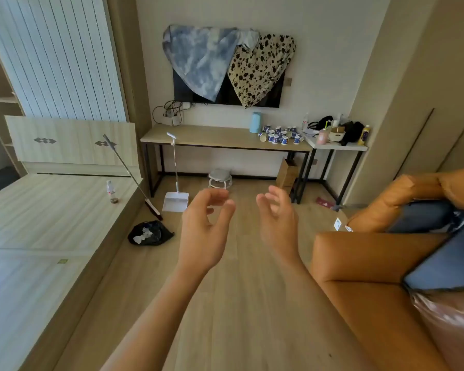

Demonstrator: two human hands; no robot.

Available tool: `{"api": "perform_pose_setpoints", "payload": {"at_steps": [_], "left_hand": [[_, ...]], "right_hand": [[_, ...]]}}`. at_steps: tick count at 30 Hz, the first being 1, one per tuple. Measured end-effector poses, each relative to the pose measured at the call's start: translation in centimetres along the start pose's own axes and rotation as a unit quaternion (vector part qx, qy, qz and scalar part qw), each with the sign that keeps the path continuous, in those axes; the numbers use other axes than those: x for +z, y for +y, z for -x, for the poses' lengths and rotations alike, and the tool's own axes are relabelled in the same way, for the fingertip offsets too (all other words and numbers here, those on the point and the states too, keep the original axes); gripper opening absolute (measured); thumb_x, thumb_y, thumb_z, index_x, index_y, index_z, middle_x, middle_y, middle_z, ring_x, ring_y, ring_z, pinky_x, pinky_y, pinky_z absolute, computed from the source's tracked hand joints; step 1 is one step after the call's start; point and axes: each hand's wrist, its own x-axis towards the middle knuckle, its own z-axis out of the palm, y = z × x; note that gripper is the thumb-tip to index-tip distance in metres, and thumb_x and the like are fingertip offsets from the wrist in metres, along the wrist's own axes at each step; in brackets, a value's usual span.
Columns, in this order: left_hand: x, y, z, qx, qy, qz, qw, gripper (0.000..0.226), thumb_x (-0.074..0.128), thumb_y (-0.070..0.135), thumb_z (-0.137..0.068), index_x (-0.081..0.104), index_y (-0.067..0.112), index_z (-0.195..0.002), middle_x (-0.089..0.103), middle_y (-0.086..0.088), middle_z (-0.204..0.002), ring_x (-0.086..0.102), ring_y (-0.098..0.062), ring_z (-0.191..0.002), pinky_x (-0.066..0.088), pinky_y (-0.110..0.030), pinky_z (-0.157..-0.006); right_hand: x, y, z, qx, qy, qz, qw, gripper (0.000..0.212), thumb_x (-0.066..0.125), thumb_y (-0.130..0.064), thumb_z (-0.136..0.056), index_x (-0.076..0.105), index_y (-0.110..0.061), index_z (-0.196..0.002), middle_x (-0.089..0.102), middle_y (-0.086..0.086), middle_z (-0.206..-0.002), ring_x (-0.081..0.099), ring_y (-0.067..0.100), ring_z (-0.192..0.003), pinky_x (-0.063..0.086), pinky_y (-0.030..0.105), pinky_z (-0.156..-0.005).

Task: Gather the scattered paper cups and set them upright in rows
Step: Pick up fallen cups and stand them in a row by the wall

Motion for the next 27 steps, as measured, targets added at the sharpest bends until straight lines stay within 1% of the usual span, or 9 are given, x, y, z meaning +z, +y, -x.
{"api": "perform_pose_setpoints", "payload": {"at_steps": [4,7,9,12,15,19,23,25,27], "left_hand": [[1.8,-2.7,-3.1,-0.028,-0.010,0.017,0.999,0.017,0.059,0.030,-0.094,0.068,0.021,-0.105,0.069,0.018,-0.100,0.063,0.002,-0.101,0.050,-0.027,-0.092],[4.0,-4.7,-5.1,-0.043,-0.027,0.016,0.999,0.011,0.062,0.024,-0.096,0.069,0.020,-0.104,0.070,0.015,-0.101,0.065,0.001,-0.098,0.051,-0.028,-0.090],[5.5,-5.9,-6.5,-0.049,-0.033,0.015,0.998,0.010,0.062,0.024,-0.096,0.069,0.021,-0.102,0.071,0.015,-0.100,0.065,0.001,-0.097,0.051,-0.026,-0.088],[8.2,-7.5,-8.8,-0.059,-0.037,0.009,0.998,0.014,0.059,0.031,-0.092,0.069,0.024,-0.099,0.071,0.019,-0.096,0.066,0.001,-0.097,0.049,-0.021,-0.086],[11.5,-9.3,-11.6,-0.068,-0.034,0.003,0.997,0.012,0.060,0.029,-0.093,0.069,0.025,-0.099,0.071,0.019,-0.095,0.066,0.002,-0.096,0.047,-0.014,-0.084],[16.3,-10.9,-15.3,-0.083,-0.016,-0.002,0.996,0.009,0.061,0.017,-0.097,0.070,0.019,-0.101,0.070,0.017,-0.095,0.066,-0.001,-0.096,0.049,-0.016,-0.085],[20.7,-11.5,-18.8,-0.079,-0.003,-0.010,0.997,0.008,0.061,0.017,-0.097,0.068,0.020,-0.100,0.070,0.014,-0.096,0.065,0.001,-0.094,0.044,-0.007,-0.079],[22.7,-11.9,-20.4,-0.079,0.002,-0.005,0.997,0.008,0.061,0.017,-0.098,0.068,0.019,-0.100,0.070,0.013,-0.095,0.065,0.000,-0.094,0.044,-0.006,-0.079],[24.6,-12.3,-21.9,-0.085,-0.003,-0.002,0.996,0.009,0.061,0.016,-0.098,0.069,0.018,-0.100,0.069,0.015,-0.094,0.066,-0.002,-0.095,0.045,-0.008,-0.080]], "right_hand": [[1.3,1.9,-3.6,0.033,0.020,-0.005,0.999,0.042,0.056,-0.037,-0.102,0.055,-0.017,-0.139,0.063,0.000,-0.134,0.058,0.002,-0.104,0.041,0.007,-0.079],[2.3,3.5,-6.3,0.051,0.022,-0.015,0.998,0.043,0.056,-0.035,-0.102,0.054,-0.016,-0.141,0.062,0.001,-0.135,0.057,0.004,-0.110,0.040,0.008,-0.081],[2.7,4.7,-8.3,0.054,0.023,-0.016,0.998,0.043,0.056,-0.035,-0.102,0.054,-0.015,-0.140,0.063,0.002,-0.136,0.057,0.006,-0.110,0.040,0.008,-0.081],[3.2,7.2,-11.8,0.067,0.018,-0.019,0.997,0.042,0.058,-0.034,-0.101,0.055,-0.016,-0.139,0.063,0.000,-0.133,0.057,0.003,-0.106,0.037,0.001,-0.076],[3.3,10.1,-15.9,0.073,0.005,-0.028,0.997,0.042,0.060,-0.033,-0.100,0.056,-0.015,-0.138,0.064,-0.001,-0.130,0.057,-0.002,-0.099,0.038,-0.003,-0.073],[2.8,13.3,-22.0,0.079,-0.016,-0.045,0.996,0.040,0.061,-0.031,-0.099,0.058,-0.014,-0.136,0.065,0.000,-0.127,0.060,0.004,-0.101,0.042,0.004,-0.078],[1.9,15.6,-27.7,0.078,-0.032,-0.054,0.995,0.039,0.061,-0.032,-0.099,0.059,-0.015,-0.134,0.065,-0.003,-0.122,0.061,0.000,-0.098,0.044,0.009,-0.082],[1.6,16.5,-30.2,0.081,-0.037,-0.062,0.994,0.039,0.061,-0.031,-0.099,0.059,-0.015,-0.134,0.066,-0.003,-0.122,0.062,0.000,-0.099,0.046,0.011,-0.084],[1.4,17.4,-32.4,0.087,-0.045,-0.067,0.993,0.039,0.061,-0.032,-0.099,0.058,-0.016,-0.135,0.066,-0.003,-0.123,0.065,0.004,-0.104,0.047,0.014,-0.085]]}}
